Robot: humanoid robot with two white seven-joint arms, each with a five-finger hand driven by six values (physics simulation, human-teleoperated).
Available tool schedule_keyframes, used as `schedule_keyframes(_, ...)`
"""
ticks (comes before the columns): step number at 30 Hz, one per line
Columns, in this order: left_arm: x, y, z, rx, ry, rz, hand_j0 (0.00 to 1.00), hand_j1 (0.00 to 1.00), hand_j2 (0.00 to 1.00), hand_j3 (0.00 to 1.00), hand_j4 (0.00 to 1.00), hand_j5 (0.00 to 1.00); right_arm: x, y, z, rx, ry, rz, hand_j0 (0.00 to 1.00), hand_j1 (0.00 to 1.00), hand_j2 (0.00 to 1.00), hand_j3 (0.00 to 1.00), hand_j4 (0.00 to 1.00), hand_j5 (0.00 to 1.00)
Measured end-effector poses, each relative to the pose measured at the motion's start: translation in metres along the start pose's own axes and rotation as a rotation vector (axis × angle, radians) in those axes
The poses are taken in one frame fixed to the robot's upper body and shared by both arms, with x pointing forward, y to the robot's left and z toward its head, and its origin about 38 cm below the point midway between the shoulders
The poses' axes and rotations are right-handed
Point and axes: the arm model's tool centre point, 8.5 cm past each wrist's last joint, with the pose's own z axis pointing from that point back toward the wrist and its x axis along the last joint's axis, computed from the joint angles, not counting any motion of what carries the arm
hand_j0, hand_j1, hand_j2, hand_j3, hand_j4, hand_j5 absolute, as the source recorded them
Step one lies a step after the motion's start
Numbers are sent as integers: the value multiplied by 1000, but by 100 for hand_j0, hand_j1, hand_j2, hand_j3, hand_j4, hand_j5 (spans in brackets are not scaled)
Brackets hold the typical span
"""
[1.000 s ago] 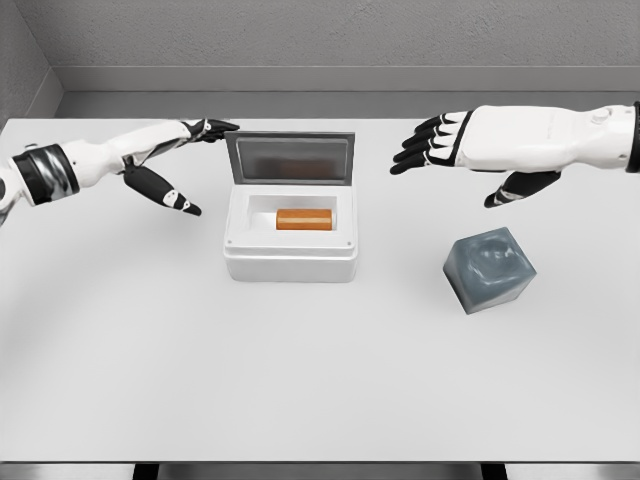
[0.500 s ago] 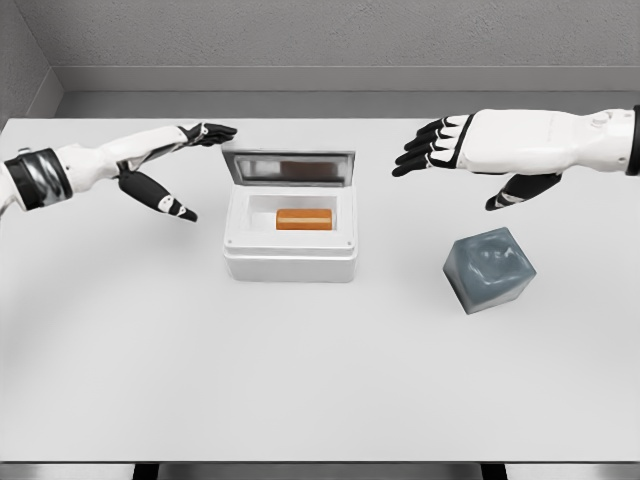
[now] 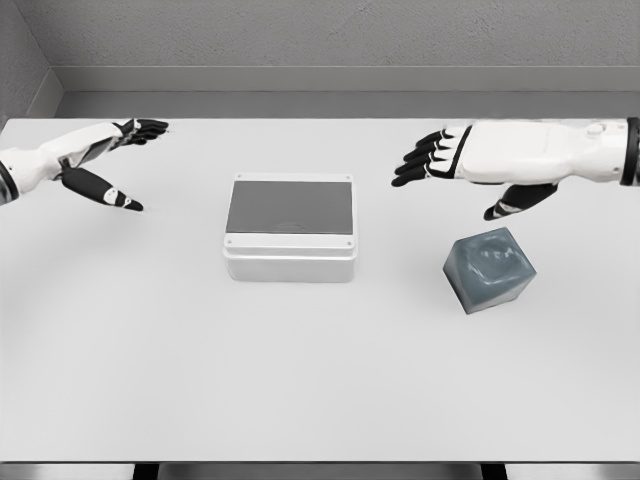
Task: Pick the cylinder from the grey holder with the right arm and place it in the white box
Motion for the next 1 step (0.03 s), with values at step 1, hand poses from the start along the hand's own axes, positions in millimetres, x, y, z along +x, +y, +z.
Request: schedule_keyframes(1,-3,1,2,6,8,6,100,100,100,100,100,100,0,1,0,1,1,-1,100,100,100,100,100,100)
